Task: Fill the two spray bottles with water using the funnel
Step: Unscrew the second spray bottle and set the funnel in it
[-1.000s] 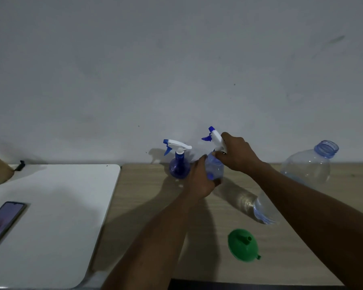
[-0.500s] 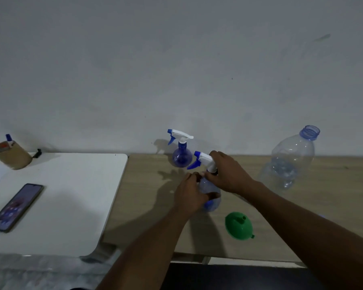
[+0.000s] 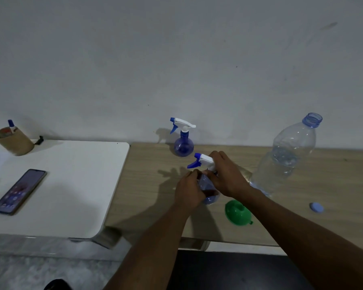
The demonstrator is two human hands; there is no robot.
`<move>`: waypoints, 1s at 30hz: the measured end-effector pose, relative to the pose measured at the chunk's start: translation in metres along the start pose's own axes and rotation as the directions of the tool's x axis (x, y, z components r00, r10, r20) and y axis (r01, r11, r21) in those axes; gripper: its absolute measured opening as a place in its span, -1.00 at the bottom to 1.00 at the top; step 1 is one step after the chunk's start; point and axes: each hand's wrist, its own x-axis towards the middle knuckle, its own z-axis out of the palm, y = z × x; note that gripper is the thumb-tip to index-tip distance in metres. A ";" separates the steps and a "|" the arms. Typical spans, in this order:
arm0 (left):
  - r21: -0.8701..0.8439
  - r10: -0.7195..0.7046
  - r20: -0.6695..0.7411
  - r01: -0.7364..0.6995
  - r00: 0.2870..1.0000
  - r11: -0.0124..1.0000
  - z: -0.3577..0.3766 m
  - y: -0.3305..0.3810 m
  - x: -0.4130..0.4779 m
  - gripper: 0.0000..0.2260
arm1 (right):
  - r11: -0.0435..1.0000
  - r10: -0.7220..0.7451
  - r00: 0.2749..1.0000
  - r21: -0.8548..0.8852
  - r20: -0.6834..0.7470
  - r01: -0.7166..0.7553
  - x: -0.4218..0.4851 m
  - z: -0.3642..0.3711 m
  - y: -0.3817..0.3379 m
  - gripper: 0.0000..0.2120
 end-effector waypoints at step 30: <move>-0.043 -0.060 0.044 0.062 0.997 0.997 -0.004 0.010 -0.012 -0.36 | 0.999 0.043 0.936 0.002 0.349 -0.047 0.016 -0.030 0.008 -0.69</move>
